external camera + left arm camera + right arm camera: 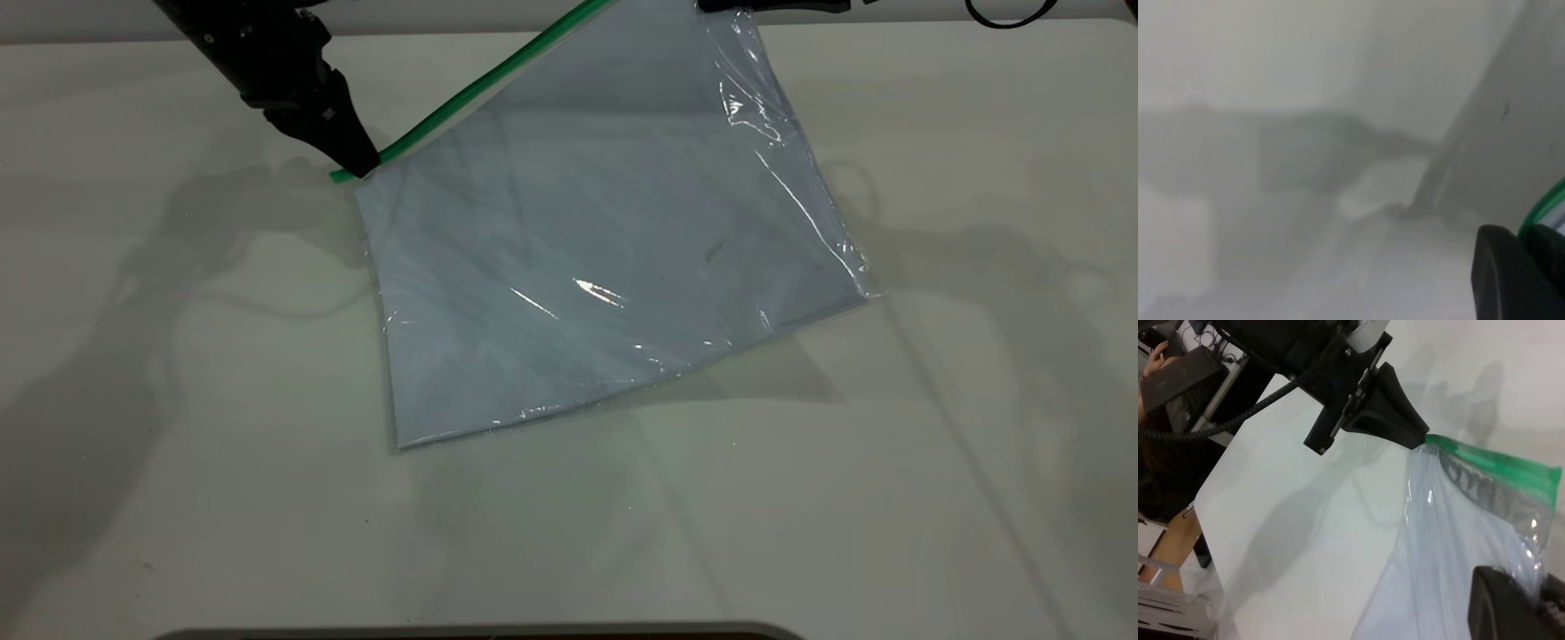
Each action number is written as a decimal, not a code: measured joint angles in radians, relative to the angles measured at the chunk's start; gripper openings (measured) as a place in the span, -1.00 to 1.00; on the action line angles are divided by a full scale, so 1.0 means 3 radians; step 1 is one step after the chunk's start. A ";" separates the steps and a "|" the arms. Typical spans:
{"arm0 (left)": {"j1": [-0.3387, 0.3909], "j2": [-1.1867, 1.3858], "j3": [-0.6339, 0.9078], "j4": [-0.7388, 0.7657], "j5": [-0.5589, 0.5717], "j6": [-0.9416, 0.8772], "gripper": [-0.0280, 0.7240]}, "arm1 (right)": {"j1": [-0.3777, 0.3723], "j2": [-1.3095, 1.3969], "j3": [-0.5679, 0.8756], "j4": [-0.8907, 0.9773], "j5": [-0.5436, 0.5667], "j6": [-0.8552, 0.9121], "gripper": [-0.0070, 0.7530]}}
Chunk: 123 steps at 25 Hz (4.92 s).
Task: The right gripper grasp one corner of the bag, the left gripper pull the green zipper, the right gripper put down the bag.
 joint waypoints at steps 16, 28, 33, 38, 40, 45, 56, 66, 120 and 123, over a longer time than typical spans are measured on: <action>0.0052 -0.0473 0.0000 -0.0420 0.0182 -0.0609 0.38 | 0.0197 0.0427 -0.0014 0.0188 -0.0648 -0.0204 -0.85; 0.0052 -0.1150 0.0000 -0.0645 0.0997 -0.0708 0.44 | 0.0222 0.0343 -0.0028 -0.0251 -0.1803 -0.0010 0.31; 0.0052 -0.1628 0.0004 -0.0413 0.1166 -0.0967 0.44 | 0.0068 -0.0263 -0.0028 -0.1296 -0.0951 0.1472 0.36; 0.0052 -0.2222 0.0004 -0.0075 0.1166 -0.1353 0.44 | 0.0093 -0.1064 -0.0028 -0.2698 -0.0029 0.2720 0.24; 0.0052 -0.2428 0.0004 0.0069 0.1166 -0.1527 0.44 | 0.0099 -0.1387 -0.0028 -0.3087 0.0212 0.3100 0.20; 0.0052 -0.2910 0.0004 0.0539 0.1169 -0.2138 0.44 | 0.0099 -0.2244 -0.0028 -0.3888 0.0747 0.3869 0.16; 0.0052 -0.3884 0.1069 0.1144 0.1169 -0.2847 0.44 | 0.0099 -0.3948 0.0824 -0.4536 0.0860 0.4537 0.16; 0.0052 -0.4720 0.3240 0.1256 0.1169 -0.2904 0.44 | 0.0099 -0.5236 0.2571 -0.4891 0.0612 0.4993 0.16; 0.0251 -0.8631 0.4659 0.1338 0.1094 -0.3145 0.44 | -0.0159 -0.7450 0.2796 -0.4962 0.0501 0.5085 0.15; 0.0251 -0.8631 0.4659 0.1338 0.1094 -0.3145 0.44 | -0.0159 -0.7450 0.2796 -0.4962 0.0501 0.5085 0.15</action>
